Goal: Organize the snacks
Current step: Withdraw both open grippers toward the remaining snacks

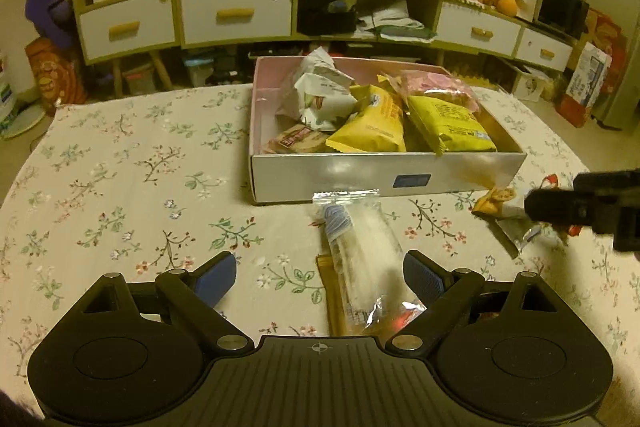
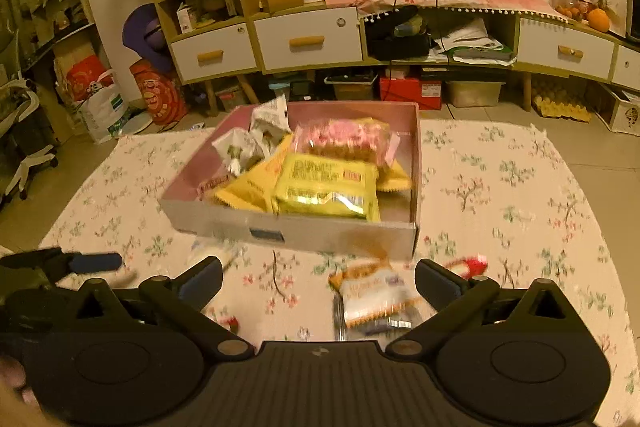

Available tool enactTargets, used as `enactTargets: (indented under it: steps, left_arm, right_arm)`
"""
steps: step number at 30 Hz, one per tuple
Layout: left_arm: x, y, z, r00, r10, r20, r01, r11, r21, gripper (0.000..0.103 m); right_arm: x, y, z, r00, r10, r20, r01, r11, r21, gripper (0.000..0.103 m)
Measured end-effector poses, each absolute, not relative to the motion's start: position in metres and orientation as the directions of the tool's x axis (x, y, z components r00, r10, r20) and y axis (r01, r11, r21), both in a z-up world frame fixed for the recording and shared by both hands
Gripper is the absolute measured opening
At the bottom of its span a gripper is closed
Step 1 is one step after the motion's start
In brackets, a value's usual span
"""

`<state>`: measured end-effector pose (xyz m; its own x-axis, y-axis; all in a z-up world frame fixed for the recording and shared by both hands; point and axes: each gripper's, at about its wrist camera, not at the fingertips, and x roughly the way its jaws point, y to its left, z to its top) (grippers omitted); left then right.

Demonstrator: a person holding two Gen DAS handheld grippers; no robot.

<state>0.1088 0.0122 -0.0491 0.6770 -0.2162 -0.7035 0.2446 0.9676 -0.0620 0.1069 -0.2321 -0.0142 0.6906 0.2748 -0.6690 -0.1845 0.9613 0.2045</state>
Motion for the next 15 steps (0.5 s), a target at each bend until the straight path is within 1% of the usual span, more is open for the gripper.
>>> enactTargets:
  steps: [2,5,11,13,15]
  left_arm:
    - [0.108,0.012,-0.048,0.688,-0.214,-0.694,0.245,0.968,-0.056,0.092]
    - [0.109,0.01,-0.049,0.677,-0.237,-0.696,0.242,0.966,-0.093,0.091]
    - [0.11,-0.003,-0.052,0.664,-0.271,-0.697,0.262,0.957,-0.122,0.09]
    - [0.112,-0.007,-0.054,0.657,-0.275,-0.702,0.264,0.956,-0.127,0.087]
    - [0.115,-0.011,-0.056,0.651,-0.282,-0.705,0.27,0.954,-0.133,0.081]
  right_arm:
    - [0.101,-0.234,-0.02,0.691,0.272,-0.67,-0.181,0.962,0.203,0.077]
    - [0.096,-0.234,-0.025,0.683,0.269,-0.679,-0.183,0.963,0.198,0.077]
    - [0.09,-0.228,-0.027,0.679,0.274,-0.681,-0.229,0.96,0.158,0.077]
    - [0.088,-0.227,-0.028,0.674,0.28,-0.683,-0.251,0.957,0.145,0.077]
    - [0.087,-0.225,-0.029,0.669,0.283,-0.687,-0.268,0.954,0.133,0.077]
